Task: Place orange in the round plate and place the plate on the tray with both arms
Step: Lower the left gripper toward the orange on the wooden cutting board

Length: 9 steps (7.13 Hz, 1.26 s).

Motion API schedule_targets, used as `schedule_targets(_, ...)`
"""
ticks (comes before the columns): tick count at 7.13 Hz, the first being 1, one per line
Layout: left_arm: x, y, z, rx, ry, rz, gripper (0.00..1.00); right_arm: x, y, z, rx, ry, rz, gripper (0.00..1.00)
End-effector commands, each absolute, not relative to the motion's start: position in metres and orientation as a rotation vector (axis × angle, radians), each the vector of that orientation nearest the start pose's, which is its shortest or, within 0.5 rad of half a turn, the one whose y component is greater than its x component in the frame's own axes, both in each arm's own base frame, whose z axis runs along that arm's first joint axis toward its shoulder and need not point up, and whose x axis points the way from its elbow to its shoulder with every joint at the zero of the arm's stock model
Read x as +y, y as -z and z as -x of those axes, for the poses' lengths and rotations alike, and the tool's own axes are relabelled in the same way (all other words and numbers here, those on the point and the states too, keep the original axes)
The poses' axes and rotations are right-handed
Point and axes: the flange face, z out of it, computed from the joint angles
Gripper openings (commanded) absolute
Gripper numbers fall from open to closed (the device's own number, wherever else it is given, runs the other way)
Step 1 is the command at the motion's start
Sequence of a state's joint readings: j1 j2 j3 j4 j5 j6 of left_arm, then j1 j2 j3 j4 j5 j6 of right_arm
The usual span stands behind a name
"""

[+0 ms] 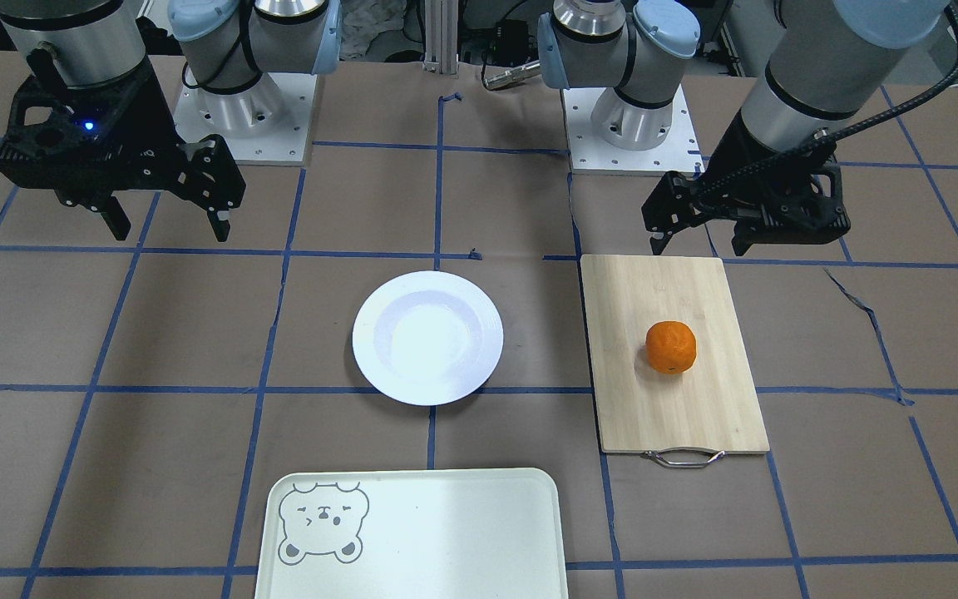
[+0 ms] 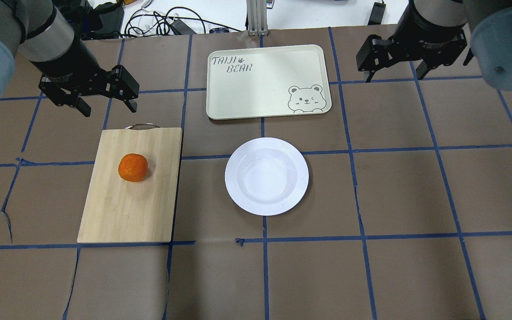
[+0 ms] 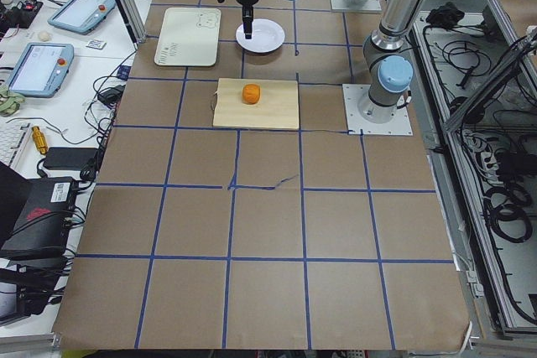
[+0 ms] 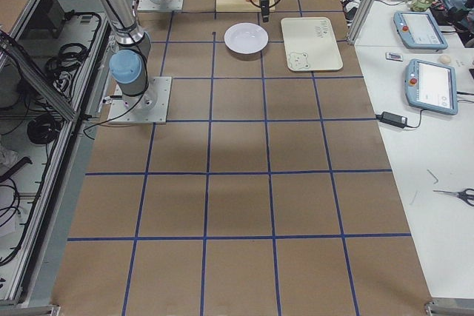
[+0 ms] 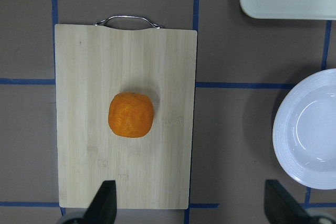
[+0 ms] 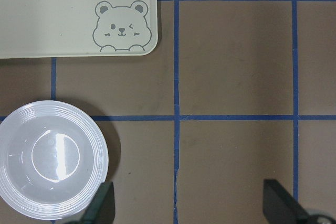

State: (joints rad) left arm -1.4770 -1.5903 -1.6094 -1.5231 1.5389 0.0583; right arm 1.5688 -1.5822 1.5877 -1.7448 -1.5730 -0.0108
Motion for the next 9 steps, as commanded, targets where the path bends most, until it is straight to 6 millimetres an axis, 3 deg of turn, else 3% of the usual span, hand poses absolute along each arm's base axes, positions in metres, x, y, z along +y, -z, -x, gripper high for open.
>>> schedule_targets(1, -0.510, -0.453, 0.087, 3.173, -0.067, 0.062, 1.00, -0.503, -0.502, -0.133, 3.135, 0.263, 0.016, 1.00)
schedule_targets(2, -0.509, -0.459, 0.087, 3.173, -0.038, 0.064, 1.00, -0.503, -0.501, -0.132, 3.135, 0.260, 0.014, 1.00)
schedule_targets(6, -0.513, -0.426, 0.076, 3.171, -0.135, 0.094, 1.00, -0.503, -0.500, -0.133, 3.134, 0.253, 0.017, 1.00)
schedule_targets(9, -0.526, -0.395, 0.040, 3.184, -0.222, -0.080, 1.00, -0.504, -0.498, -0.133, 3.135, 0.241, 0.017, 1.00)
